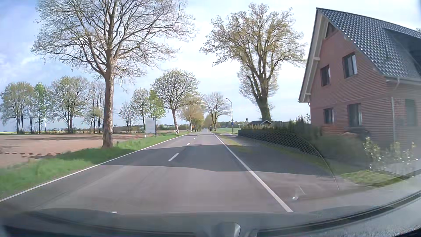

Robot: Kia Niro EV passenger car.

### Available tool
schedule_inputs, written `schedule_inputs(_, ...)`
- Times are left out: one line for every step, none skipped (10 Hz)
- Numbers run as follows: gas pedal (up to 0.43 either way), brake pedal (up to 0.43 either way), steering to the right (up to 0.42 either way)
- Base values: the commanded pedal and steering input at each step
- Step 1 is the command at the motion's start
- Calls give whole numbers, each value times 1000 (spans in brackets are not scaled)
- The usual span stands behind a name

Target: Follow the waypoints while adhering to traffic rules and regulations

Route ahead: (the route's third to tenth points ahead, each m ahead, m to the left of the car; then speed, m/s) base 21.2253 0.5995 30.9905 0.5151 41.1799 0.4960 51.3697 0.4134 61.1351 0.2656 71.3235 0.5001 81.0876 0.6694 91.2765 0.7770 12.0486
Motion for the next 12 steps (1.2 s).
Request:
schedule_inputs(59,0,-9)
schedule_inputs(59,0,-9)
schedule_inputs(59,0,-9)
schedule_inputs(59,0,-9)
schedule_inputs(59,0,-9)
schedule_inputs(59,0,-9)
schedule_inputs(59,0,-9)
schedule_inputs(59,0,-8)
schedule_inputs(59,0,-8)
schedule_inputs(59,0,-8)
schedule_inputs(59,0,-7)
schedule_inputs(59,0,-7)
